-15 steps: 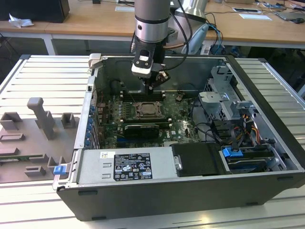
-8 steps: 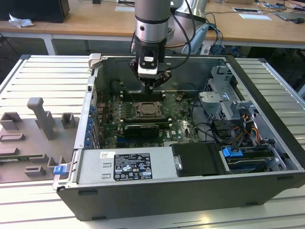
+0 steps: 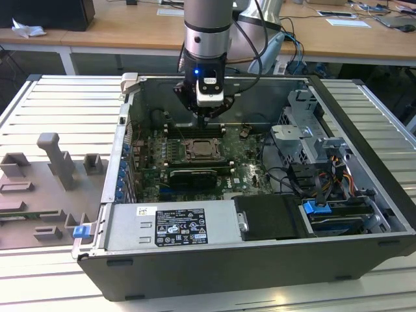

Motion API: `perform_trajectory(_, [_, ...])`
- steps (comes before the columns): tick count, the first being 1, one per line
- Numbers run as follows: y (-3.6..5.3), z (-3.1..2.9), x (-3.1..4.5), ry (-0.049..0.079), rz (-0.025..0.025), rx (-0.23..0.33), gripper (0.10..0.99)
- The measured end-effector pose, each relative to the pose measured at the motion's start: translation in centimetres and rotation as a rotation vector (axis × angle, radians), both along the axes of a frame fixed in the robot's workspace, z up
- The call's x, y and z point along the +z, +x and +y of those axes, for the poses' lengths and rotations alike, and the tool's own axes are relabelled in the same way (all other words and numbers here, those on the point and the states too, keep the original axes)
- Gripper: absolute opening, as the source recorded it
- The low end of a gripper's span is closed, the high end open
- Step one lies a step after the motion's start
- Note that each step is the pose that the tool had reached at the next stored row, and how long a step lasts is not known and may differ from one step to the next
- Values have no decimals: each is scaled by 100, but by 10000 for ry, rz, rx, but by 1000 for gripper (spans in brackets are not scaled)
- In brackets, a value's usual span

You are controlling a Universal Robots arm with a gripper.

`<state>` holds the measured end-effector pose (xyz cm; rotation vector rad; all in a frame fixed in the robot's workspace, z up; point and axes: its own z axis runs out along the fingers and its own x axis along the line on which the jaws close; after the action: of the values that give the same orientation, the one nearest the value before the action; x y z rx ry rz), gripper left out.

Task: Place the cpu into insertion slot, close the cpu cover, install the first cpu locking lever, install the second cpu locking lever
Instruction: 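Install the first cpu locking lever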

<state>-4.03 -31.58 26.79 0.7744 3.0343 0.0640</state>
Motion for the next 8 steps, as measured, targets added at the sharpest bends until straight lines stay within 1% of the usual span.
perform_trajectory(4, [0, 0, 0, 0, 0, 447, 106])
perform_trajectory(5, [0, 0, 0, 0, 0, 679, 106])
perform_trajectory(7, [0, 0, 0, 0, 0, 923, 106])
perform_trajectory(8, [0, 0, 0, 0, 0, 1175, 106])
